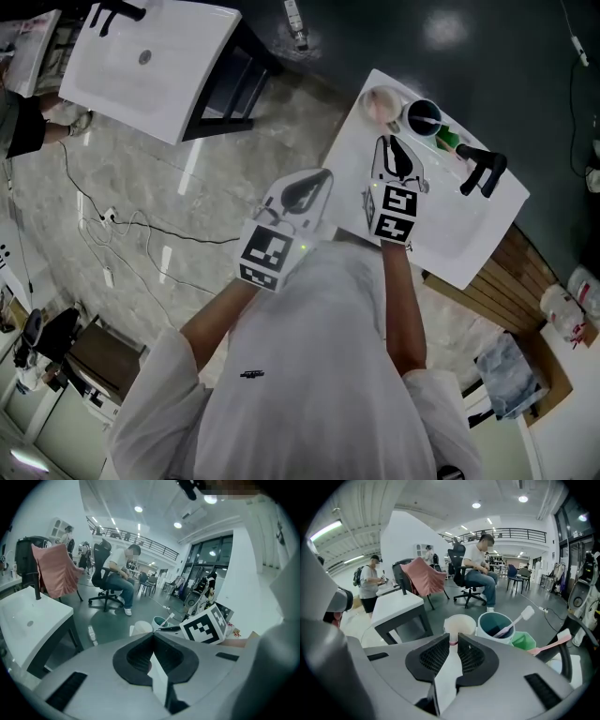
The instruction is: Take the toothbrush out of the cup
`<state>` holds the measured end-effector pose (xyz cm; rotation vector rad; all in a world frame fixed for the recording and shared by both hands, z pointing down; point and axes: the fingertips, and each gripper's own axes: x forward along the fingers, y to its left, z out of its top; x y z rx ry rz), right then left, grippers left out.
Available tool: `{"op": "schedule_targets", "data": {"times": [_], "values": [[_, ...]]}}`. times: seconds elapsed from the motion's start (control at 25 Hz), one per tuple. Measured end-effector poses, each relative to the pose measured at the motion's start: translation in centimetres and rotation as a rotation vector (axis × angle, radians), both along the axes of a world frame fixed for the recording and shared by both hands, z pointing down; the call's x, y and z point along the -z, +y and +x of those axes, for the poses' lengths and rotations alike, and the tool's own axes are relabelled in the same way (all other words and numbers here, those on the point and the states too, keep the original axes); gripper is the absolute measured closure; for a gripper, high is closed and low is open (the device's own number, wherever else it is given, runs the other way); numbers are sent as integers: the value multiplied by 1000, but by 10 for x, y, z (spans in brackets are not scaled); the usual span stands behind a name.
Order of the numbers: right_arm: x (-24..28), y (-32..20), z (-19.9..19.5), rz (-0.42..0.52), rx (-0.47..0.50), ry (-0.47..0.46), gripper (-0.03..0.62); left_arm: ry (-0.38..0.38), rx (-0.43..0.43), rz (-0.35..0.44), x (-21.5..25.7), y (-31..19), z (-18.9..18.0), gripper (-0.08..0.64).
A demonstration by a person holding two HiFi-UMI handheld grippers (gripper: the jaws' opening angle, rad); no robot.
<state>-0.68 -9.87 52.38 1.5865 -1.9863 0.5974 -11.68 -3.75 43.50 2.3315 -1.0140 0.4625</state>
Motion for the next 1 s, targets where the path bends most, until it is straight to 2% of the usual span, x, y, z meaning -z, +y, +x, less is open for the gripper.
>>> {"op": "schedule_targets", "data": {"times": [0.36,0.68,1.0], "values": [[13,10,3,25,9,0,549,4,-6,25,7,1,2,557],[53,24,8,169,1,-24,549,9,-28,38,11,11,9,557],[82,57,1,284,54,-38,549,-1,-27,46,12,22,5,557]]}}
